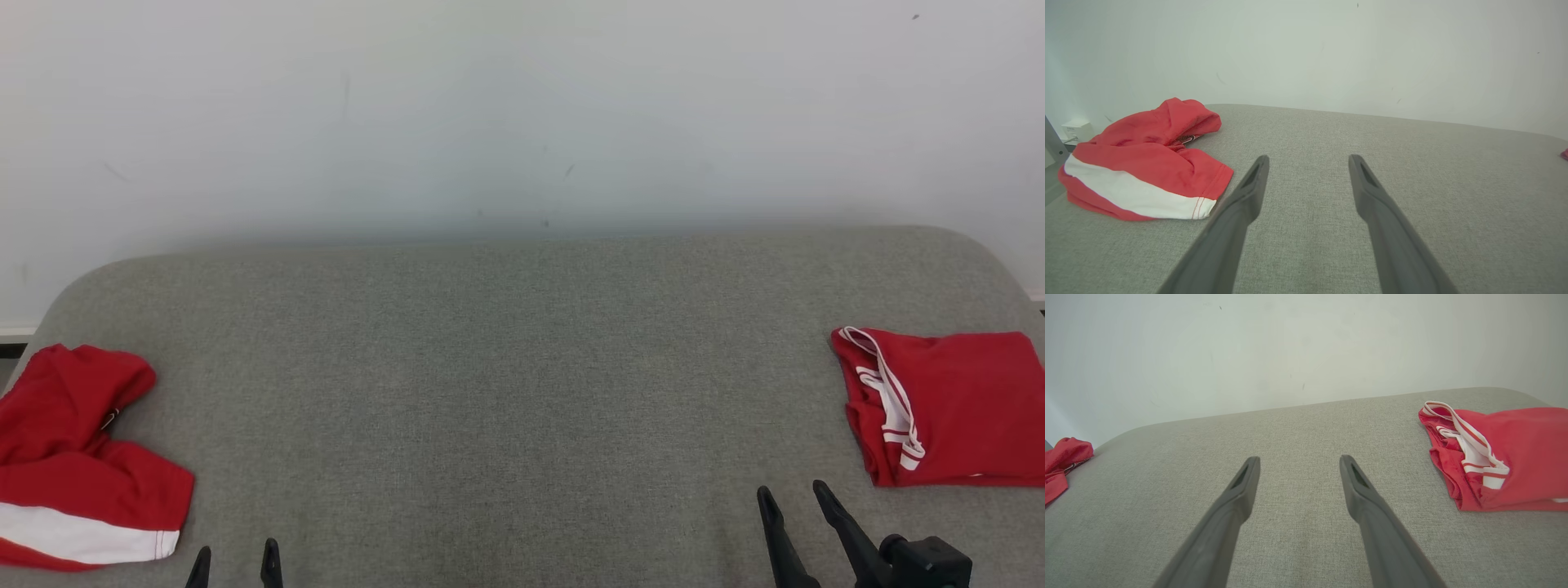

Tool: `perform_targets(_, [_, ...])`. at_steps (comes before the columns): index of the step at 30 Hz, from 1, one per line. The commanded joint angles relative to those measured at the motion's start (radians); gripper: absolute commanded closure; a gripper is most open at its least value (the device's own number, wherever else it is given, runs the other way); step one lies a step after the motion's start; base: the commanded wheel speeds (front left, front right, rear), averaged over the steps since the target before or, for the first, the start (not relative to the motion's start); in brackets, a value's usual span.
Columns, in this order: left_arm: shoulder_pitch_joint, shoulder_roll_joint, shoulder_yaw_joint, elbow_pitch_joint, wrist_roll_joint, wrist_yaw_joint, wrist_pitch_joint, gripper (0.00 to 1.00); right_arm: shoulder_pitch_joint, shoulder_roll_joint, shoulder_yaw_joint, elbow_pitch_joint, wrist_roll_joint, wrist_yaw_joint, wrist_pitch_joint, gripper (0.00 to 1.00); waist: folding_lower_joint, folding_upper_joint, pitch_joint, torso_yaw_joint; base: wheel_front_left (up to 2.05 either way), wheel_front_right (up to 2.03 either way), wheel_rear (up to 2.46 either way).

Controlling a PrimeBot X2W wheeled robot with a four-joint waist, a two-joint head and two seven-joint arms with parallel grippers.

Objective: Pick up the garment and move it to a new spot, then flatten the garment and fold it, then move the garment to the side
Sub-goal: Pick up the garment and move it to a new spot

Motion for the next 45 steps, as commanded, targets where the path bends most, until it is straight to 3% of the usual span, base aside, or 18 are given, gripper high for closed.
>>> perform_targets(1, [0.012, -0.002, 0.001, -0.004, 0.000, 0.000, -0.003, 0.00, 0.011, -0.003, -0.002, -0.003, -0.003, -0.003, 0.001, 0.00, 0.0000, 0.0000, 0.002, 0.003, 0.00, 0.00, 0.00])
perform_targets(11, [-0.010, -0.001, 0.011, -0.012, -0.023, 0.018, -0.003, 0.00, 0.016, -0.001, -0.008, -0.027, -0.014, -0.003, 0.014, 0.00, 0.0000, 0.0000, -0.014, 0.111, 0.00, 0.00, 0.00])
perform_targets(28, [0.062, -0.001, 0.080, -0.048, 0.025, 0.018, -0.003, 0.00, 0.032, 0.033, 0.055, -0.009, 0.016, -0.003, 0.007, 0.00, 0.0000, 0.0000, -0.037, 0.454, 0.00, 0.00, 0.00])
perform_targets(45, [0.116, -0.002, 0.141, -0.120, -0.059, 0.076, -0.003, 0.00, -0.111, -0.011, 0.192, 0.042, 0.052, -0.003, 0.008, 0.00, 0.0000, 0.0000, 0.026, 0.515, 0.00, 0.00, 0.00])
